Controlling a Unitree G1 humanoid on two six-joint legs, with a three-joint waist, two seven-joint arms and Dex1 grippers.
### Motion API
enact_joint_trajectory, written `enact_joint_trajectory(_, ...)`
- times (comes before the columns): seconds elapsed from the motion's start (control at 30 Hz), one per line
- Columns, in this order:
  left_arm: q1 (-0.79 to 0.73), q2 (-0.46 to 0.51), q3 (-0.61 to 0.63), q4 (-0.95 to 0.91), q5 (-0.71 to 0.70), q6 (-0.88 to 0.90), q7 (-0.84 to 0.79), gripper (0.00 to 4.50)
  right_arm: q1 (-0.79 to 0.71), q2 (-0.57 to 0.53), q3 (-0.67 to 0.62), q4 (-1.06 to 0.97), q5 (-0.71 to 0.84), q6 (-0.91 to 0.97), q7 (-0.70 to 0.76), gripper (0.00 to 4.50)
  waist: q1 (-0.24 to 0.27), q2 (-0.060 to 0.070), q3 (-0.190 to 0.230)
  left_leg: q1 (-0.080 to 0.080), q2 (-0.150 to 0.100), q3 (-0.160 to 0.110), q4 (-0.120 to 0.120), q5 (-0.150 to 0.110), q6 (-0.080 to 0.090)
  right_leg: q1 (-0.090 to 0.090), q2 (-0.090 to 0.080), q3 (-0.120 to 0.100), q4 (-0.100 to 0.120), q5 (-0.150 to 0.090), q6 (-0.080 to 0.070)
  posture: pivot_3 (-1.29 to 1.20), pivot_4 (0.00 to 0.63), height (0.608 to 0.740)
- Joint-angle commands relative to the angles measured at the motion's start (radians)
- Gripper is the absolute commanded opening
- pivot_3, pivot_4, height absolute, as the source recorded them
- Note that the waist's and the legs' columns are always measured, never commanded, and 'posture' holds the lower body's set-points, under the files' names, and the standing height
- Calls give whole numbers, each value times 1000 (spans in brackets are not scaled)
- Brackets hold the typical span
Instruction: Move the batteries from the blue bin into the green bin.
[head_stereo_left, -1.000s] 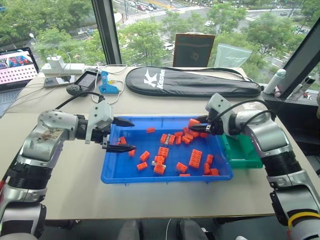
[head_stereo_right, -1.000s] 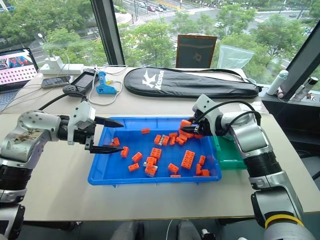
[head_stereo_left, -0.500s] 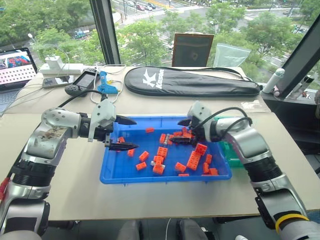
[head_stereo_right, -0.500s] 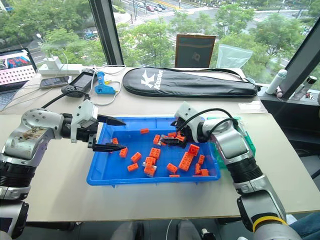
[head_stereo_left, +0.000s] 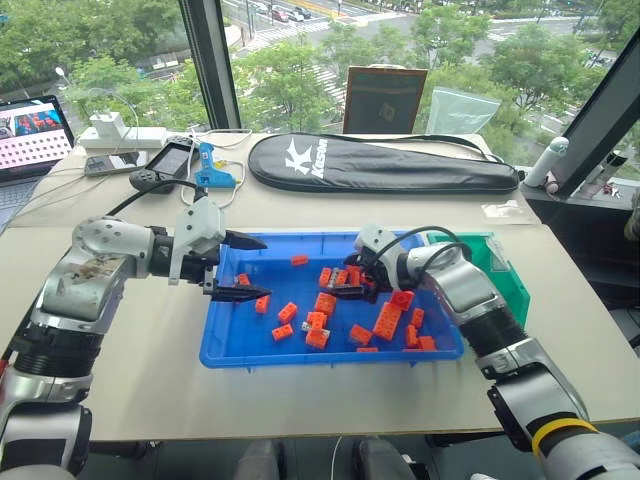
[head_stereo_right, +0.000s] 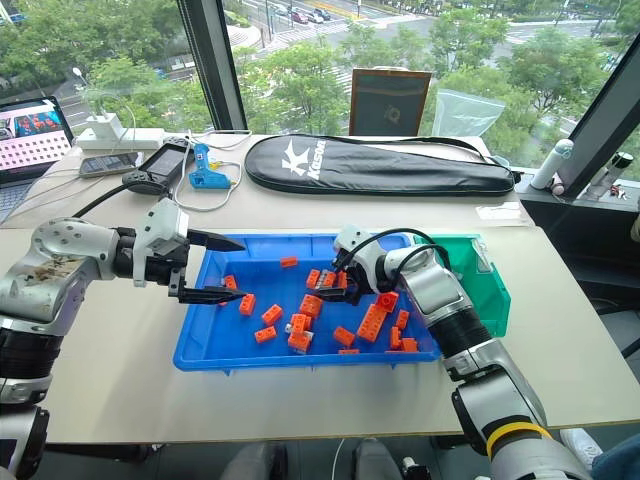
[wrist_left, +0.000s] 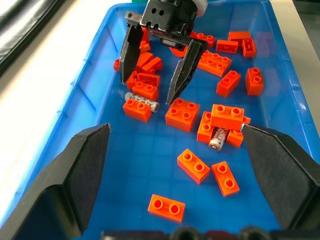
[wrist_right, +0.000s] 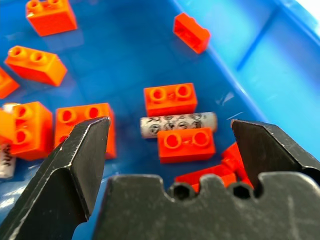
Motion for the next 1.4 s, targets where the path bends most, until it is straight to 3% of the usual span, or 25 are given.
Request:
enact_joint_trajectory(0.03,-4,17,35,-40,-16,3,9,4500,-11,8,-12,18,-8,-24,12,3406,0,0,0,0,0,0,0,0,0,0,0,0,0,0,0,0,150,740)
enact_joint_trajectory(0.23,-6,12,34,-39,-14,3,15,4500,-9,-8,-29,-21,-6,-8,28,1449,1,0,0,0,0,0,0,0,0,0,0,0,0,0,0,0,150,740)
enact_joint_trajectory(0.5,-21,-5,18,-23,-9,-9,14,4500,7,-171,-87,-230,31,123,110,1457,3,0,0,0,0,0,0,0,0,0,0,0,0,0,0,0,150,740)
enact_joint_trajectory(0.7,-36,-19,7,-5,-1,-21,9,4500,42,-279,-85,-267,16,166,125,1457,3,0,0,0,0,0,0,0,0,0,0,0,0,0,0,0,150,740)
enact_joint_trajectory(0.77,-40,-21,5,0,1,-24,7,4500,43,-287,-88,-263,9,175,110,2460,0,0,0,0,0,0,0,0,0,0,0,0,0,0,0,0,150,740)
enact_joint_trajectory(0.83,-40,-21,4,0,1,-26,6,4500,40,-290,-90,-273,10,187,105,2918,-2,0,0,0,0,1,0,0,0,-1,0,1,0,0,0,0,150,740)
enact_joint_trajectory(0.97,-39,-20,4,0,1,-28,5,4500,18,-268,-99,-292,15,177,83,4328,0,0,0,0,0,1,0,0,0,-1,0,0,0,0,0,0,150,740)
enact_joint_trajectory(1.07,-37,-19,5,-1,1,-28,4,4500,2,-241,-104,-290,7,138,51,4450,0,0,0,0,0,1,0,0,0,-1,0,1,0,0,0,0,150,740)
enact_joint_trajectory(1.4,-35,-8,14,-4,9,-28,13,4500,0,-2,-60,-213,57,92,18,4450,4,0,0,0,0,1,0,0,0,-1,0,0,0,0,0,0,150,740)
